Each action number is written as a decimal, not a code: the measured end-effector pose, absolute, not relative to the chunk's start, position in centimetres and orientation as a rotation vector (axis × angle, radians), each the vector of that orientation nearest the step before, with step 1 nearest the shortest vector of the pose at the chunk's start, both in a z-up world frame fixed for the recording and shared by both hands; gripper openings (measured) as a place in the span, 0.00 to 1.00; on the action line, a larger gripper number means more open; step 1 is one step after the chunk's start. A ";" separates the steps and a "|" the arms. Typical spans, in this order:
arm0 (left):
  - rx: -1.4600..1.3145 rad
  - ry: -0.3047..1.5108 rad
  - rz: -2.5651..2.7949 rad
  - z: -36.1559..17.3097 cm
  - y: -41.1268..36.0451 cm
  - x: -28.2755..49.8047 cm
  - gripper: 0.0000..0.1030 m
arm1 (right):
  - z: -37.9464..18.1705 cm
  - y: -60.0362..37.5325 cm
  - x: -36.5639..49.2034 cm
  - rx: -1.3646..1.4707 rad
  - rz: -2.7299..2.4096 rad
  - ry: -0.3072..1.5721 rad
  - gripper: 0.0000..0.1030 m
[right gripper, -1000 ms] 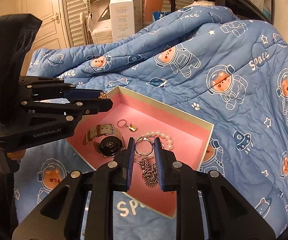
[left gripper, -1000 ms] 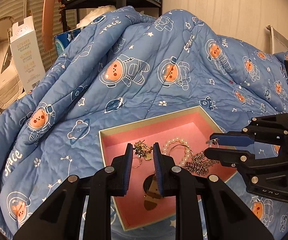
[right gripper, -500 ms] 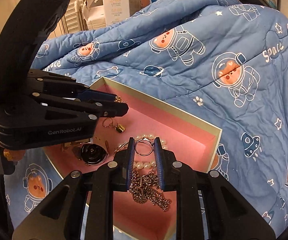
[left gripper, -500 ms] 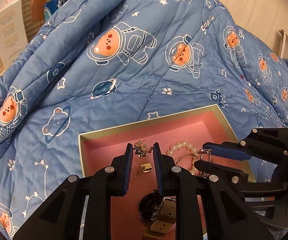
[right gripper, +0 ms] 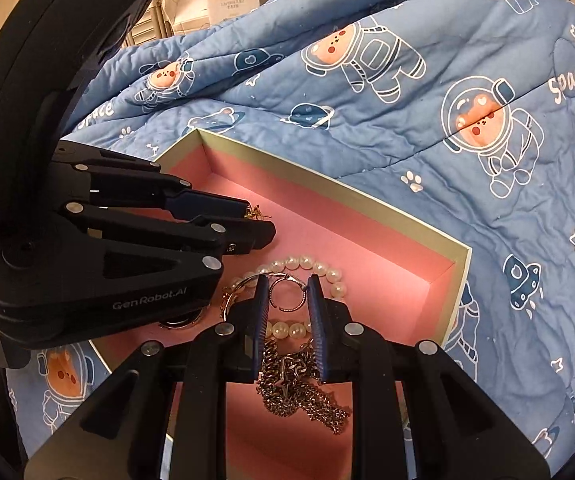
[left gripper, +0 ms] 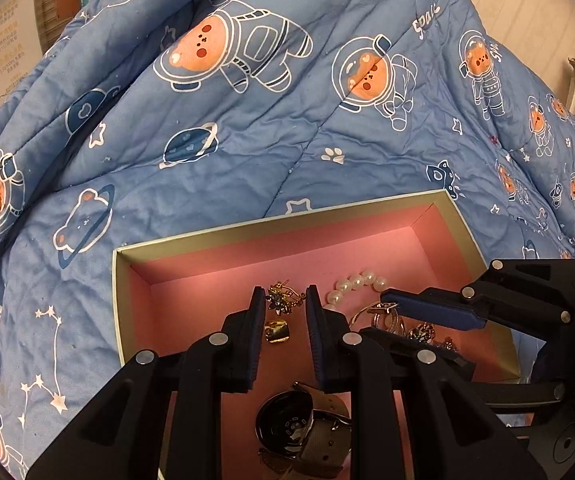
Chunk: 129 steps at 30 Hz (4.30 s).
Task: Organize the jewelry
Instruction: 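Carry the gold charm into the box with the left tool while the right tool drops the silver ring in, then open both tools over the box and move them back toward the comforter, then grasp a small gold charm with the left tool while the right tool grasps a gold ring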
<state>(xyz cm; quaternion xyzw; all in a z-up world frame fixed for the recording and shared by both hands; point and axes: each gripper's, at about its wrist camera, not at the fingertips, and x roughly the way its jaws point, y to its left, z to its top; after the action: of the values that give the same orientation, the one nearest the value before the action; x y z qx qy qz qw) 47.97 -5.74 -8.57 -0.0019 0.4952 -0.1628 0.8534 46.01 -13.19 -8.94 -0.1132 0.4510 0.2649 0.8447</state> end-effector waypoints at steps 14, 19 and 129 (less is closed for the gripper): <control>0.030 1.045 -0.340 -8.6 -6.2 47.7 0.23 | -9.3 -13.1 46.1 -0.249 0.558 0.953 0.23; 0.035 1.040 -0.348 -8.4 -6.5 47.6 0.29 | -9.0 -12.6 45.9 -0.268 0.564 0.931 0.41; -0.024 0.859 -0.352 -9.8 -7.8 22.7 0.13 | -11.4 -21.3 22.7 -0.022 0.472 0.913 0.25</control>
<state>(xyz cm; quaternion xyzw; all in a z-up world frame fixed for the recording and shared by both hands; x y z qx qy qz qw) 22.69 -7.82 -9.81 -0.0118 0.4141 -0.1698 0.8942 22.70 -21.30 -11.37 -0.0105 0.4368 0.2257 0.8707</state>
